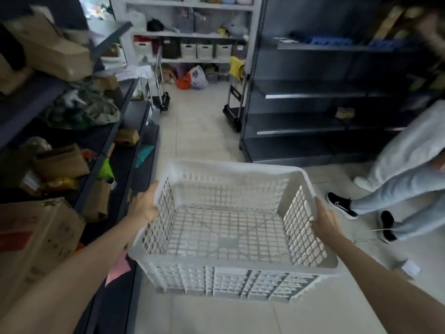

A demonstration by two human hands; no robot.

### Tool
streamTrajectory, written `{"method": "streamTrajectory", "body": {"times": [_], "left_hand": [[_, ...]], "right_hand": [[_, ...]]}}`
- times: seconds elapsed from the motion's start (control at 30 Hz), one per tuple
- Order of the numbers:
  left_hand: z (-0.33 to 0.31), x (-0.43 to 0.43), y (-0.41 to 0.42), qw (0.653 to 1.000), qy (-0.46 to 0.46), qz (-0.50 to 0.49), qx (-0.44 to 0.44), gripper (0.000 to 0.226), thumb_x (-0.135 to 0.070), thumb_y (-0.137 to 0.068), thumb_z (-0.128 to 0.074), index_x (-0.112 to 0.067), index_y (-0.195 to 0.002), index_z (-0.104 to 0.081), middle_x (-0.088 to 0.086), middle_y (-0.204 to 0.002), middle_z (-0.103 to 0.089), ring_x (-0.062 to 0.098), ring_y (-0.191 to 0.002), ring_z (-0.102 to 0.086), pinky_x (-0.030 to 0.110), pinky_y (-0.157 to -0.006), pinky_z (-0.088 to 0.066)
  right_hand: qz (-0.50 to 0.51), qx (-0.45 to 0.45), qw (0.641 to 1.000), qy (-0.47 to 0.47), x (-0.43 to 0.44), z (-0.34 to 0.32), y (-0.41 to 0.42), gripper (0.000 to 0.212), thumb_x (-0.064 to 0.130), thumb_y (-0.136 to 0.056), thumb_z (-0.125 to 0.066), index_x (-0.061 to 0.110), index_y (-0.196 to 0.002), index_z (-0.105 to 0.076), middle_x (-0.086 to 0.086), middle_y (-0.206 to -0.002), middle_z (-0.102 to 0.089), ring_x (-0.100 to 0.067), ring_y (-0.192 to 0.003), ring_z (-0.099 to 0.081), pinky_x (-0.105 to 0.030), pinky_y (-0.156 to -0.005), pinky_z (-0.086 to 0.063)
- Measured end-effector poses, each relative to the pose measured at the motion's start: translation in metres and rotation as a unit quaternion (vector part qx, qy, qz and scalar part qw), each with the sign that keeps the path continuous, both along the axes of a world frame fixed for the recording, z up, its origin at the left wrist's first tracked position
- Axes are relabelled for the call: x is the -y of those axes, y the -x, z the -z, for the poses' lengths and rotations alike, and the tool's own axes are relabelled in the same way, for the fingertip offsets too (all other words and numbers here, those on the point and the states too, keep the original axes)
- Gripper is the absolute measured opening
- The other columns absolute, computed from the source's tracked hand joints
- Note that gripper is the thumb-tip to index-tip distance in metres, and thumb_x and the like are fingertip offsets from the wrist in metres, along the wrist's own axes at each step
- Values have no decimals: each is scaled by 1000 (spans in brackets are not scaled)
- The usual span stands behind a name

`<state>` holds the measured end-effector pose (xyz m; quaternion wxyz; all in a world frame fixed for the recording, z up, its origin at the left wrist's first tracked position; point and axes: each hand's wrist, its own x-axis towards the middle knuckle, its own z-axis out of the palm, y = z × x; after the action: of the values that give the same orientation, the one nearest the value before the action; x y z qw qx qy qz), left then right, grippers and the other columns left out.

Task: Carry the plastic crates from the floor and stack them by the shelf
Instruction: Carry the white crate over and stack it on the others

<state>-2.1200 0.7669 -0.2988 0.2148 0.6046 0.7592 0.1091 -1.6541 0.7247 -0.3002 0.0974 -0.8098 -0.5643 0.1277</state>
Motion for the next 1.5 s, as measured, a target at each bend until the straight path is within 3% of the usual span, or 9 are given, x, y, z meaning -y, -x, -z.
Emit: {"method": "streamTrajectory", "body": {"times": [0.1, 0.27, 0.47, 0.7, 0.9, 1.03, 1.17, 1.4, 1.5], "left_hand": [[-23, -16, -36, 999, -11, 53, -1, 94, 5, -80, -62, -33, -151, -13, 17, -119, -60, 34, -101, -62, 35, -75, -53], [-52, -46, -111, 987, -36, 157, 19, 90, -5, -78, -64, -29, -151, -18, 16, -127, -59, 33, -108, -61, 39, -91, -52], [-70, -73, -227, 965, -75, 250, 8, 86, -17, -72, -65, -44, -141, -20, 6, -114, -64, 33, -99, -63, 38, -80, -54], [-107, -66, -385, 937, -94, 334, 40, 91, -7, -69, -63, -47, -141, -23, 5, -108, -64, 30, -96, -63, 37, -75, -57], [-127, -28, -516, 914, -82, 397, 23, 96, -3, -68, -65, -42, -144, -21, 9, -119, -60, 32, -100, -62, 36, -71, -54], [-133, -2, -608, 897, -79, 434, 35, 98, -1, -65, -67, -43, -143, -25, 7, -118, -61, 29, -94, -64, 38, -71, -59], [-133, 33, -704, 877, -72, 473, 35, 104, -1, -66, -71, -43, -147, -21, 9, -133, -56, 32, -104, -63, 41, -78, -59], [-127, 93, -883, 811, -96, 575, 42, 95, 4, -69, -63, -29, -149, -26, 14, -135, -54, 33, -109, -60, 38, -78, -58], [-115, 115, -974, 779, -96, 617, 61, 97, 5, -66, -62, -32, -149, -26, 14, -115, -64, 30, -87, -65, 40, -64, -59]], "right_hand": [[41, 0, 999, -7, 23, -26, -31, 75, -2, -81, -52, 14, -148, -23, -27, -103, -61, -37, -86, -62, -41, -72, -52], [118, 16, 993, -20, 68, -59, -93, 73, 1, -80, -55, 18, -146, -27, -19, -106, -60, -31, -81, -63, -37, -66, -52], [210, 14, 977, -31, 130, -90, -171, 71, 2, -83, -53, 18, -147, -27, -21, -110, -63, -24, -66, -54, -32, -61, -49], [299, 31, 951, -68, 217, -126, -267, 72, 4, -81, -54, 17, -147, -29, -20, -108, -65, -33, -90, -65, -34, -70, -52], [360, 32, 929, -84, 296, -149, -348, 70, 0, -81, -49, 19, -146, -30, -20, -108, -63, -36, -89, -65, -35, -67, -51], [399, 31, 912, -86, 349, -156, -405, 68, -1, -82, -51, 18, -144, -33, -18, -119, -60, -35, -94, -65, -43, -76, -57], [448, 26, 889, -92, 405, -156, -463, 68, -2, -80, -51, 20, -142, -36, -16, -119, -60, -34, -87, -67, -42, -72, -58], [542, 28, 836, -84, 498, -156, -568, 69, 2, -77, -51, 27, -140, -38, -13, -110, -61, -27, -68, -68, -39, -63, -59], [578, 24, 811, -90, 531, -146, -621, 69, 1, -78, -50, 27, -140, -38, -15, -110, -60, -26, -64, -68, -37, -62, -59]]}}
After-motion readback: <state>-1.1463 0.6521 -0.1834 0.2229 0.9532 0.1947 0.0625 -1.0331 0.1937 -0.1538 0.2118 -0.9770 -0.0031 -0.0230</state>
